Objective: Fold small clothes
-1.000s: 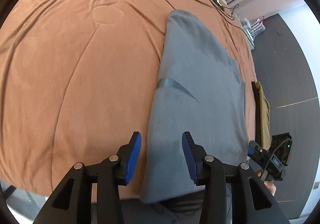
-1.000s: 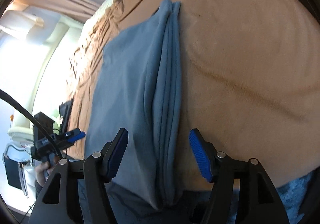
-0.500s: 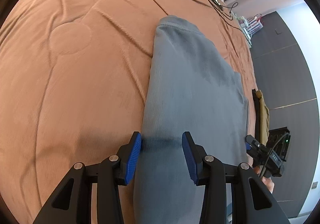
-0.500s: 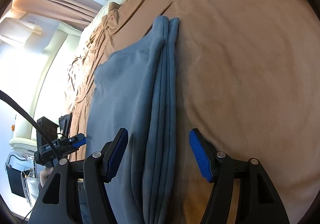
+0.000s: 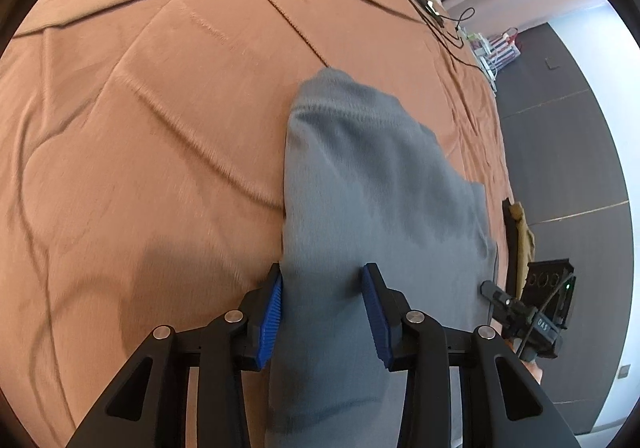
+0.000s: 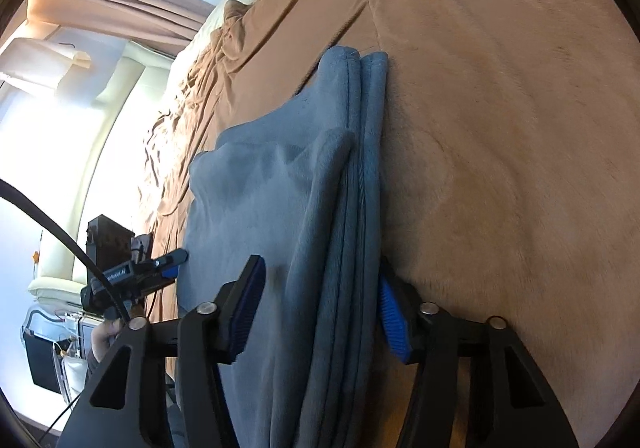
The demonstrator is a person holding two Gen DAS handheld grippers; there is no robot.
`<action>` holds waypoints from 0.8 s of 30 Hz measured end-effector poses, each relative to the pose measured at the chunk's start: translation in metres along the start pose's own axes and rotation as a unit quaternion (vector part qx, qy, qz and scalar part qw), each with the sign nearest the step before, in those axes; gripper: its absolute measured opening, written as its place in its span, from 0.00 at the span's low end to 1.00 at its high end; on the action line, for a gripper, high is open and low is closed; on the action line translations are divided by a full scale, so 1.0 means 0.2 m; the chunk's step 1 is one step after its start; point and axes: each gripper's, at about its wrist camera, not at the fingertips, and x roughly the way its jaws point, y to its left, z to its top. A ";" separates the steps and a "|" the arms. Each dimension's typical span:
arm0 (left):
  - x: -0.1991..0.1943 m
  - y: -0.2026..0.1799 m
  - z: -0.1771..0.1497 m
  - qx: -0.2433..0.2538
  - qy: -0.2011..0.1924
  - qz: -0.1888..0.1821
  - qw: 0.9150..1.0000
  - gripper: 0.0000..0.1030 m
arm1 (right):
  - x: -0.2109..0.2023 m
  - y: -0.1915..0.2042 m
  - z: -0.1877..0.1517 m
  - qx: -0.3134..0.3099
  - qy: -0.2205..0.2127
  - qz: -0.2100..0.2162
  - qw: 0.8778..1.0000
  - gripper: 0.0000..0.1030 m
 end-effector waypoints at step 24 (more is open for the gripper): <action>0.02 -0.04 0.23 -0.011 -0.034 -0.072 0.997 0.07 | 0.04 -0.04 0.14 -0.026 -0.014 0.007 1.000 0.12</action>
